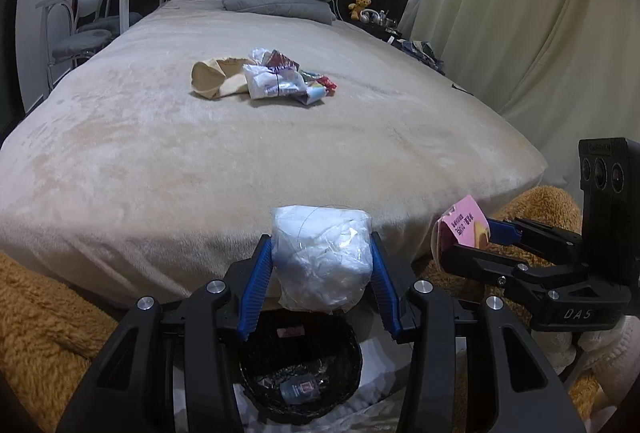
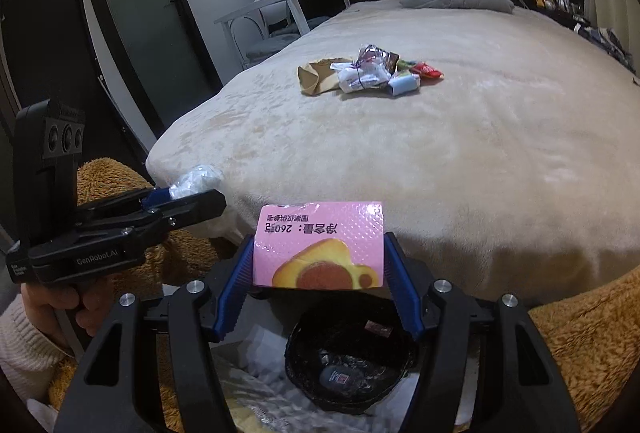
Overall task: Collect trash
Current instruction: 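Carry the bag bundle and snack box down over the bin with both tools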
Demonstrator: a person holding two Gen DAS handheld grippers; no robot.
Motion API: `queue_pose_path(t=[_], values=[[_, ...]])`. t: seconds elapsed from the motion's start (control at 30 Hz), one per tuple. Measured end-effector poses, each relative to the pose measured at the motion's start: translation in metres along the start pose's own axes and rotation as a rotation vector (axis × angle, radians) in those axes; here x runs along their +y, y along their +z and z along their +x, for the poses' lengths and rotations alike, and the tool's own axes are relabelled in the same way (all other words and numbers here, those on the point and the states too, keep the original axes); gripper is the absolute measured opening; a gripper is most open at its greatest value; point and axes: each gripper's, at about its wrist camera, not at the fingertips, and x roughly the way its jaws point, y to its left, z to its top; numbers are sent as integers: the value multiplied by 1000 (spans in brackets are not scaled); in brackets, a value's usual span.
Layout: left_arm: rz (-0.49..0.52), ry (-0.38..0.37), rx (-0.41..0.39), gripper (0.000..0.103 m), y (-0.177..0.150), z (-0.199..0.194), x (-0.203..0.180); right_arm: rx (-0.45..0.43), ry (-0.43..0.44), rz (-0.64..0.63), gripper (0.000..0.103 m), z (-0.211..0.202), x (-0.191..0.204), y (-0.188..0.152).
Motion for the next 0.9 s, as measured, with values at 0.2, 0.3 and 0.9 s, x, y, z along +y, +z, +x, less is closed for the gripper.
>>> queue_pose_path(t=[0.2, 0.3, 0.9], values=[[-17, -23, 54, 46, -15, 4, -9, 41, -10, 39, 63, 0, -2, -10], [-3, -2, 90, 46, -20, 9, -13, 94, -24, 73, 63, 7, -6, -16], [-30, 6, 377, 46, -46, 67, -2, 300, -21, 280, 63, 58, -42, -31]])
